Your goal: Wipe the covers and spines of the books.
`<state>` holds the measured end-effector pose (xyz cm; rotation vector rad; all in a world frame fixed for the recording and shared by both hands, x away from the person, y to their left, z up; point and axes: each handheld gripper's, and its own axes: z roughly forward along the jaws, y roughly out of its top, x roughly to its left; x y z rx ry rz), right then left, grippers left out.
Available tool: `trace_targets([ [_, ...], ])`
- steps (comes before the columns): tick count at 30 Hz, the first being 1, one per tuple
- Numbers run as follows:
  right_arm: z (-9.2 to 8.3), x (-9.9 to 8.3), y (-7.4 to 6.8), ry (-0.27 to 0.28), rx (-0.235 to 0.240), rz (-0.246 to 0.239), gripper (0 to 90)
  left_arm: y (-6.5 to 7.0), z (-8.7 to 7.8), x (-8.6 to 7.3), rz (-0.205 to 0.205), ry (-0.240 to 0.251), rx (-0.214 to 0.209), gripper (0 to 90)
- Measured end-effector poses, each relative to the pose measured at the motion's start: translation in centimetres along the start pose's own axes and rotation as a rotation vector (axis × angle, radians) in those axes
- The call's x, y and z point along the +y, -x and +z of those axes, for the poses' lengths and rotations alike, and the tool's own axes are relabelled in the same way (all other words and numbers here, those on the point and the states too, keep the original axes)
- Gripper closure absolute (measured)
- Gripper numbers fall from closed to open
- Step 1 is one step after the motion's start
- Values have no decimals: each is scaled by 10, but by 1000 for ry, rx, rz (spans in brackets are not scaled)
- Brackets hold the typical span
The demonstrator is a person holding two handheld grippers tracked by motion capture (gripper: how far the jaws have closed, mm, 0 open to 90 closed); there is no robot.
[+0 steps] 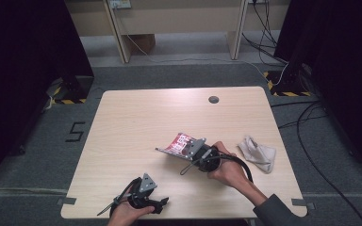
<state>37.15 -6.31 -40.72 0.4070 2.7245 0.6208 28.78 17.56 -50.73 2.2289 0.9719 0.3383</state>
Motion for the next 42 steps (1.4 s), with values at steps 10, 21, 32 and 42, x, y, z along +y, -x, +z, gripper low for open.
trace_targets([
  [10, 24, -14, -16, 19, 76, 34, 798, 0, -1, 0, -5, 2, 6, 164],
  [21, 36, -27, -27, 55, 136, 97, 708, -1, -2, -1, -1, 2, 15, 164],
  [32, 49, -35, -38, 57, 159, 126, 636, 2, -2, -1, 15, 0, 18, 164],
  [42, 56, -36, -47, 42, 163, 123, 572, 3, -3, -2, 16, 3, 23, 164],
])
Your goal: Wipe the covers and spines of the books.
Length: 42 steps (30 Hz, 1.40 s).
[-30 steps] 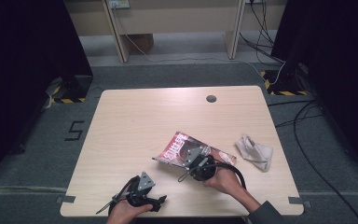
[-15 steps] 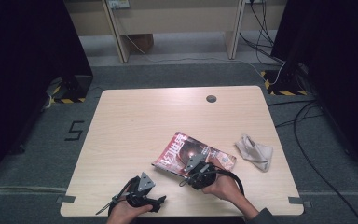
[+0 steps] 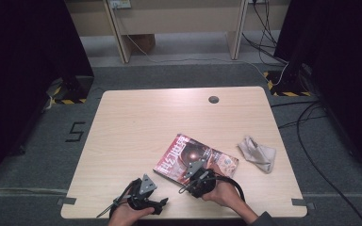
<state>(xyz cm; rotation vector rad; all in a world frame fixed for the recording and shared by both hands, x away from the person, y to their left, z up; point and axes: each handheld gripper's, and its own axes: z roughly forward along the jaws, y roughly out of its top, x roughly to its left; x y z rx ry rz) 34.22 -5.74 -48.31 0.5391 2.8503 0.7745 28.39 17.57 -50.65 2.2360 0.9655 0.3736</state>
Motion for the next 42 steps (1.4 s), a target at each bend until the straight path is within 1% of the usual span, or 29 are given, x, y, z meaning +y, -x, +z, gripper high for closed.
trace_targets([
  [2, 0, 0, 0, -2, -3, 6, 561, 0, -1, 0, 0, -3, -1, 164],
  [3, 1, 0, -1, -8, 10, 23, 559, 0, -1, 0, -2, 0, 0, 165],
  [5, 1, -1, -1, -6, 12, 26, 559, 0, 0, 0, -2, 1, -1, 165],
  [6, 1, -1, -1, 0, 8, 19, 559, 0, 0, 0, -1, -2, -1, 165],
  [8, 1, -1, 0, 1, 12, 27, 555, 1, 0, 0, 0, 2, -2, 164],
  [9, 2, -1, 0, 2, 22, 32, 551, 1, 0, 0, -2, 3, -2, 165],
  [11, 2, -2, 0, 9, 19, 49, 533, 1, 0, 0, -1, 2, -2, 165],
  [13, 2, -3, 1, 16, 34, 62, 505, 1, 0, 0, 1, 2, -2, 165],
  [14, 3, -3, 2, 24, 38, 63, 487, 1, 0, 0, 1, 4, -4, 165],
  [15, 2, -3, 2, 24, 36, 77, 453, 2, 0, 0, -1, 7, -3, 165],
  [16, 2, -3, 3, 23, 26, 80, 425, 1, 0, 0, 1, 6, -3, 165],
  [17, 2, -3, 5, 37, 25, 81, 422, 1, 1, 0, 0, 4, -4, 165],
  [19, -1, -4, 10, 57, 28, 109, 404, 2, 1, 0, 5, -1, -4, 165],
  [21, -5, -6, 17, 71, 12, 136, 384, 2, 1, 0, 3, 4, -5, 165],
  [23, -9, -9, 25, 80, -21, 151, 365, 2, 1, 0, 3, 6, -2, 165],
  [26, -15, -16, 39, 88, -58, 199, 354, 3, 2, 0, 8, 2, 1, 166],
  [27, -16, -19, 43, 95, -73, 198, 351, 4, 1, 0, 6, 6, 0, 167],
  [29, -21, -24, 52, 91, -103, 220, 338, 4, 1, 0, 10, 3, 3, 166],
  [30, -22, -26, 54, 96, -112, 227, 334, 4, 1, 0, 10, 3, 3, 166],
  [31, -24, -29, 59, 103, -123, 249, 332, 4, 2, 0, 13, -1, 8, 167],
  [33, -27, -34, 67, 104, -134, 277, 327, 4, 2, 0, 13, 3, 11, 167],
  [36, -29, -41, 76, 109, -163, 317, 311, 4, 3, 1, 6, 11, 20, 166],
  [39, -31, -48, 85, 112, -190, 356, 294, 5, 3, 1, 8, 13, 22, 167],
  [42, -31, -53, 91, 102, -225, 376, 291, 6, 4, 3, 8, 14, 27, 167],
])
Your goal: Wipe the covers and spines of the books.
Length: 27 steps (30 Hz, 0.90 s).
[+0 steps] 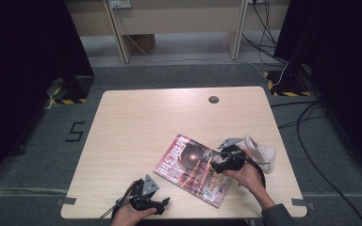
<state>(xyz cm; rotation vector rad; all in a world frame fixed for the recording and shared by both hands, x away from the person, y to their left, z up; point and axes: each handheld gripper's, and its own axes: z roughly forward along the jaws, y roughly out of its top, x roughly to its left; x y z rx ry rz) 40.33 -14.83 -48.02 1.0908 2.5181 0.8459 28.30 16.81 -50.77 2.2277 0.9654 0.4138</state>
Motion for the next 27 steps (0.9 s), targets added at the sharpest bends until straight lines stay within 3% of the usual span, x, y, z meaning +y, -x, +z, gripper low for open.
trace_targets([
  [8, 2, -5, 11, -14, -13, 40, 283, 1, 3, 2, 3, 4, 11, 167],
  [17, 9, -12, 19, -24, 26, 97, 285, 4, 8, 10, -11, 31, 8, 173],
  [27, 7, -16, 12, -12, 5, 55, 268, 17, 31, 28, 30, 50, 31, 192],
])
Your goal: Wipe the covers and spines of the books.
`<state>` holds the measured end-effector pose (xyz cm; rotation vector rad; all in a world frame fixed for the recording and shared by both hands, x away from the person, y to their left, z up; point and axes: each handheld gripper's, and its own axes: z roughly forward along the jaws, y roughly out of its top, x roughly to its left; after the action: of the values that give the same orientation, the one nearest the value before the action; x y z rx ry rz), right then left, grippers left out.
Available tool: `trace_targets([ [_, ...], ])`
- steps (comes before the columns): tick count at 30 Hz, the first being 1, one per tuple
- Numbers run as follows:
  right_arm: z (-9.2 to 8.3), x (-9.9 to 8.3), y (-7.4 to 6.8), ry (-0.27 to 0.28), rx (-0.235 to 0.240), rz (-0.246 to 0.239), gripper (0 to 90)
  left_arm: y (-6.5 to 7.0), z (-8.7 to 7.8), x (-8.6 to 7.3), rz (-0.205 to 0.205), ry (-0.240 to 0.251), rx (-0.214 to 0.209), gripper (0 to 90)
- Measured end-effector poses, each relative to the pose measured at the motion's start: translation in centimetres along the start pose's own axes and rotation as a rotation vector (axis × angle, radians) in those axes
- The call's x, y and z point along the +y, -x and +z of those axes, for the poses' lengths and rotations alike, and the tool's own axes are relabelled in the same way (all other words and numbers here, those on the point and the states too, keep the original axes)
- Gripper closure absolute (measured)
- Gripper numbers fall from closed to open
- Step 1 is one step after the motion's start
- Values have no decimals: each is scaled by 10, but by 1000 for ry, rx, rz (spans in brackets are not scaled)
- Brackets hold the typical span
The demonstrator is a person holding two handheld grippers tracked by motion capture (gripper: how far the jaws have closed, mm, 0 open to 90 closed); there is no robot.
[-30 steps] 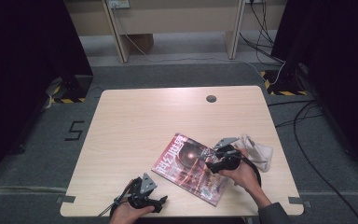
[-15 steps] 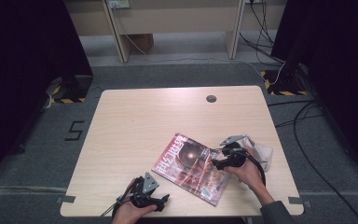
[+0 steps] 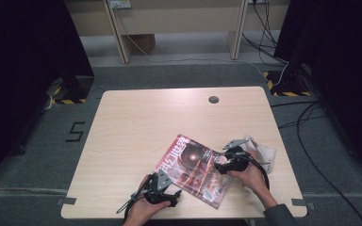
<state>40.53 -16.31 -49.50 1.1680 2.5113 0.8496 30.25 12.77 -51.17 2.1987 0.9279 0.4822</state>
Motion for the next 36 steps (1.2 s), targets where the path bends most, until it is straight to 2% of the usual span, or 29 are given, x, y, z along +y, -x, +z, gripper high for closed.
trace_targets([
  [4, -1, -3, -2, 6, -1, 3, 267, 3, 4, 3, 14, -4, 10, 196],
  [11, -3, -9, -5, 22, 4, 21, 266, 1, 9, 8, 13, -13, 15, 184],
  [17, -7, -12, -11, 16, -15, -13, 262, -2, 9, 10, 11, -27, 23, 149],
  [23, -9, -17, -11, 29, -5, -11, 260, -6, 10, 12, 6, -39, 32, 146],
  [27, -13, -22, -15, 22, 3, -22, 256, -13, 12, 13, 5, -45, 49, 140],
  [29, -15, -24, -16, 19, 10, -26, 252, -19, 14, 14, -10, -47, 62, 139],
  [32, -17, -27, -19, 20, 16, -35, 247, -26, 16, 16, -12, -43, 96, 141],
  [36, -21, -31, -26, 11, 5, -55, 234, -30, 19, 18, -35, -39, 117, 141],
])
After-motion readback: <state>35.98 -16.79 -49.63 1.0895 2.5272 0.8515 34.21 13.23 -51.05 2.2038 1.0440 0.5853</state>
